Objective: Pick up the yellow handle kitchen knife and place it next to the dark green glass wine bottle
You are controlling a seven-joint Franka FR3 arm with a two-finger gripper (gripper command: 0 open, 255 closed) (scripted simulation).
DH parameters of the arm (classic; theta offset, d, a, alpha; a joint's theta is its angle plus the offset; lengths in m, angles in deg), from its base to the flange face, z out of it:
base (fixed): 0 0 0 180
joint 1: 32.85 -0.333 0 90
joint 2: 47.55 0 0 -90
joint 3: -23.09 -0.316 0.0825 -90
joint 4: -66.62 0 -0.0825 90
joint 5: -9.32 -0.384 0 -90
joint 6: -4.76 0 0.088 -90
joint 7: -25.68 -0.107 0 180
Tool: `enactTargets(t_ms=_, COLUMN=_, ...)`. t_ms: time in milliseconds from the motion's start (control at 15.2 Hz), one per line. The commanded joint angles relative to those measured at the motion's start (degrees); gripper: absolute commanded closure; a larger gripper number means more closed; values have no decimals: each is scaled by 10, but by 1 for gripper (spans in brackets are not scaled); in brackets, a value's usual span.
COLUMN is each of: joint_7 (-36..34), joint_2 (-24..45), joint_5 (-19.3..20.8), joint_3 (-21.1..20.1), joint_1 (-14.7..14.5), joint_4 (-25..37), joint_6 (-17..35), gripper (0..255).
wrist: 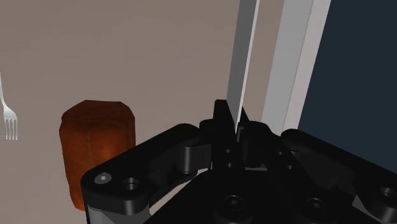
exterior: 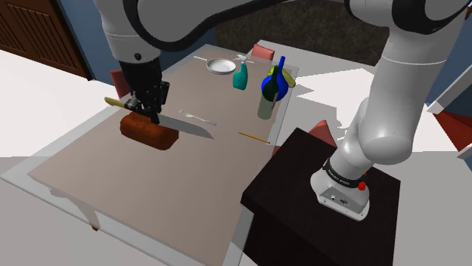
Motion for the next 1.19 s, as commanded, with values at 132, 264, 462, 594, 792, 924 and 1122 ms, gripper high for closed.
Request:
enactTargets(t_ms=132, joint_7=2, joint_2=-5, joint_5=-3, joint_3=-1, joint_1=0, joint_4=24, joint_6=-29, gripper=255)
enactTargets(t_ms=264, joint_7=3, joint_2=-6, joint_5=-4, joint_3=-2, joint_1=0, joint_4=32, joint_6=-38, gripper=255)
enactTargets(t_ms=462, joint_7=47, joint_2=-45, joint_5=-23, joint_3=10, joint_1=32, joint_4=-15, joint_6=-25, gripper=255)
enactTargets(t_ms=594, joint_7=77, joint_2=-69, joint_5=-35, joint_3=19, joint_1=51, joint_4=-42, joint_6=-18, gripper=255)
enactTargets(t_ms=792, joint_7=122, joint_2=-99, joint_5=-49, joint_3=37, joint_1=76, joint_4=-77, joint_6=-10, gripper=255)
enactTargets(t_ms=924, joint_7=152, joint_2=-116, joint_5=-56, joint_3=49, joint_1=92, joint_4=-96, joint_6=-6, gripper=255)
enactTargets(t_ms=1122, joint_7=196, joint_2=-137, joint_5=-64, joint_3=69, joint_1=114, joint_4=-120, joint_6=-1, gripper=255)
